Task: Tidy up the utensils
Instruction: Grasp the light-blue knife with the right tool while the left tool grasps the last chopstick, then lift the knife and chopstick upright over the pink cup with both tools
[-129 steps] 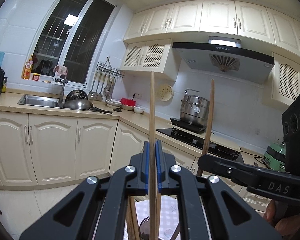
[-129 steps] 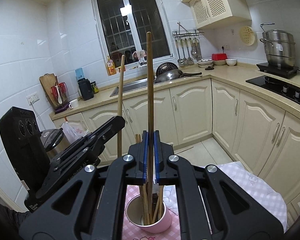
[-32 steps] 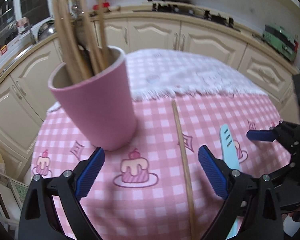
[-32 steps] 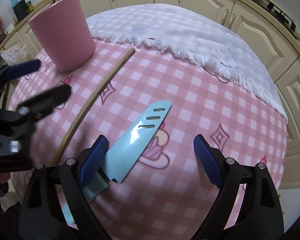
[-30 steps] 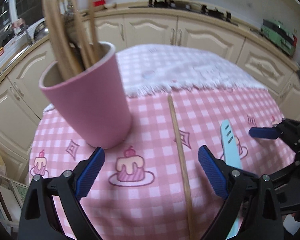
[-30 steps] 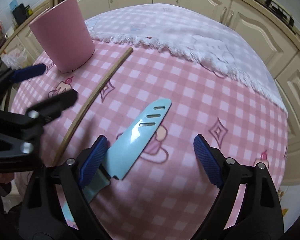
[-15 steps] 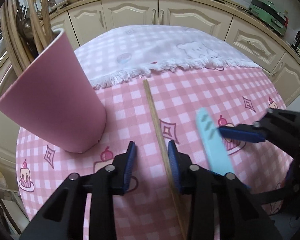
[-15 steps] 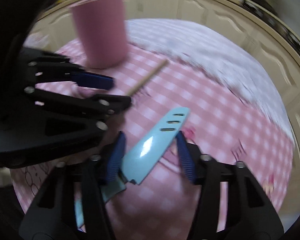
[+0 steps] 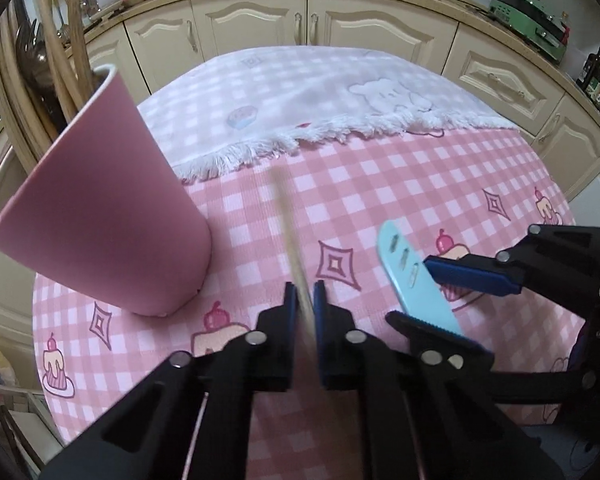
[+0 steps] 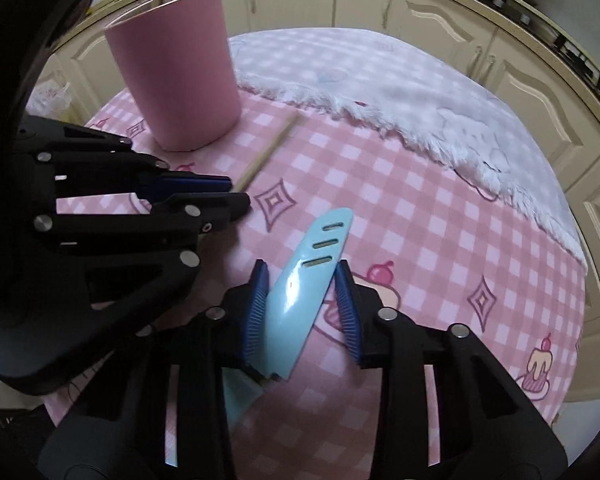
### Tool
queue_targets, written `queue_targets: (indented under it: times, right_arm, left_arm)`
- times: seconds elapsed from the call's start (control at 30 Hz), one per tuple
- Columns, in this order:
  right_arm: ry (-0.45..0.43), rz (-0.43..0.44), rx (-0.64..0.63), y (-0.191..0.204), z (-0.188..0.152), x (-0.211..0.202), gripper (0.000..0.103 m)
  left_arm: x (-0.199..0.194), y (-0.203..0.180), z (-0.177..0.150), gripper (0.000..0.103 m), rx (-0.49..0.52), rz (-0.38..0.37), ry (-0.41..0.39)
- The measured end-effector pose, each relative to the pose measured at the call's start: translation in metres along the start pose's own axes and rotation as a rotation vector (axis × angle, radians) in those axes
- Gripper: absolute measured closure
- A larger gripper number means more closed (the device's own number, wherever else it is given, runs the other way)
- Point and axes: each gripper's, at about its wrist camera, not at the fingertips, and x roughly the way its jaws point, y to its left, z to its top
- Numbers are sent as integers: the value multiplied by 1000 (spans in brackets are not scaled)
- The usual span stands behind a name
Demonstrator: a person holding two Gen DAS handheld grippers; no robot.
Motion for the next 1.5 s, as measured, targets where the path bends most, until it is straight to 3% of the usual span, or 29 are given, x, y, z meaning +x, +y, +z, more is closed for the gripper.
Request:
queue_targets:
  times: [0.2, 0.37, 0.97, 1.23, 1.5]
  right_arm:
    - [-32, 173, 74, -25, -4, -7, 79]
    - [-94, 223, 125, -45, -8, -21, 79]
    - [-392, 286, 159, -59, -5, -80, 79]
    - [-458, 291, 168, -58, -2, -92, 79]
    - [-523, 283, 144, -59, 11, -111, 79]
  left_arm:
    - [-12, 3, -12, 98, -33, -5, -32]
    - [-32, 8, -18, 98, -87, -24, -103]
    - [-106, 18, -19, 98, -180, 1, -413]
    - [-141, 17, -23, 98, -183, 11, -574]
    - [-167, 28, -20, 98, -206, 43, -685]
